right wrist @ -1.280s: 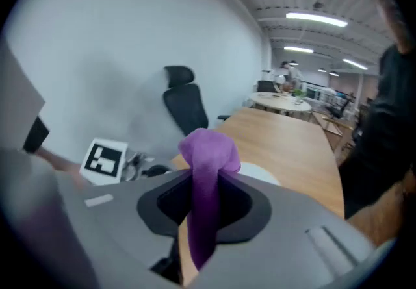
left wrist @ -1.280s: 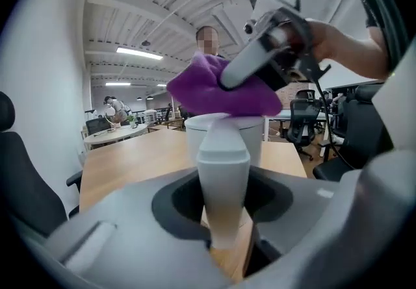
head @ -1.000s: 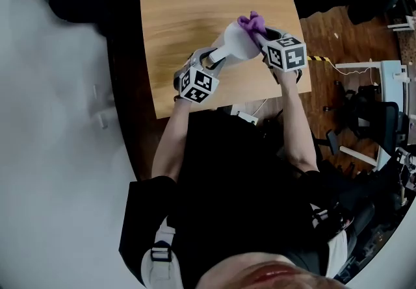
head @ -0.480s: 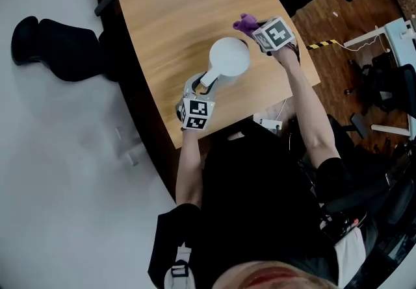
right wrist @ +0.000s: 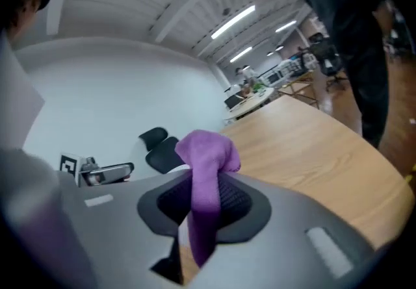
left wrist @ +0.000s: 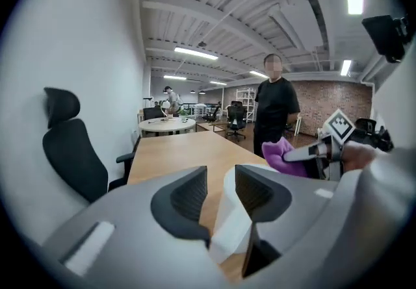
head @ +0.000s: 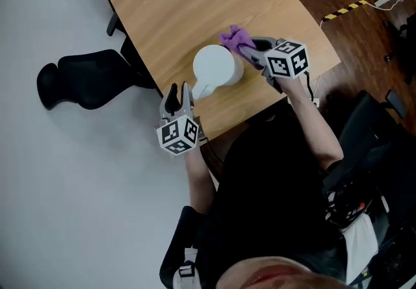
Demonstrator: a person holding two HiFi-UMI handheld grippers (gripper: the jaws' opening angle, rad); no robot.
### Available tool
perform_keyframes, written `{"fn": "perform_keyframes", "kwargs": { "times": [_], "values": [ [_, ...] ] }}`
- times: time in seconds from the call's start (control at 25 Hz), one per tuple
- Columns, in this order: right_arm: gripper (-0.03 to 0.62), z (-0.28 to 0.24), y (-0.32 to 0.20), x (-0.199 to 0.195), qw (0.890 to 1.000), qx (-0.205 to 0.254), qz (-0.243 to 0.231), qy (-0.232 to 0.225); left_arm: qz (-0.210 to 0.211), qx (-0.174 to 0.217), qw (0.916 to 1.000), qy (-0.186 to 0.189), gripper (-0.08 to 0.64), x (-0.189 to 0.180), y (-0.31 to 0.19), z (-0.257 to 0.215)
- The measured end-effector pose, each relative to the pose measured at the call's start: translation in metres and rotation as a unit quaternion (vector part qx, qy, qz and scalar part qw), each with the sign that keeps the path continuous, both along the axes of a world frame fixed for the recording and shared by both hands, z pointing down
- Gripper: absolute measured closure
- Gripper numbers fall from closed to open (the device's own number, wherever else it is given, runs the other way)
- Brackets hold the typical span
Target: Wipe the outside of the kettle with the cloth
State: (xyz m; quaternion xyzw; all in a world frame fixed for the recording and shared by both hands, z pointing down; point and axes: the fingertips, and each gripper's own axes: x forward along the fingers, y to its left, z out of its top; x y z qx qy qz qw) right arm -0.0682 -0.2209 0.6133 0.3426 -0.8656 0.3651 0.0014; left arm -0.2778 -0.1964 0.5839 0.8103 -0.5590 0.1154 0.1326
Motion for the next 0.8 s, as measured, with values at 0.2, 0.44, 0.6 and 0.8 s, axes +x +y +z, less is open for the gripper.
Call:
{"fn": "perform_keyframes", "kwargs": {
  "times": [0.2, 0.44, 0.6, 0.8],
  "values": [
    [0.518, 0.047, -0.033, 0.014, 0.917, -0.174, 0.042, -0.357, 0.035, -0.079, 0.9906, -0.106, 0.241, 0.072, -0.047, 0.034],
    [0.518, 0.193, -0.020, -0.015, 0.909, -0.258, -0.023, -0.326, 0.014, -0.118, 0.9829, -0.141, 0.179, 0.114, -0.043, 0.088],
    [0.518, 0.279, -0.030, 0.001, 0.926, -0.310, -0.039, -0.210, 0.035, -0.112, 0.9831, -0.141, 0.179, 0.138, -0.054, 0.092],
    [0.517, 0.161, -0.011, -0.020, 0.934, -0.187, -0.093, -0.288, 0.087, -0.084, 0.9823, -0.144, 0.199, 0.124, -0.008, 0.066]
  ]
}}
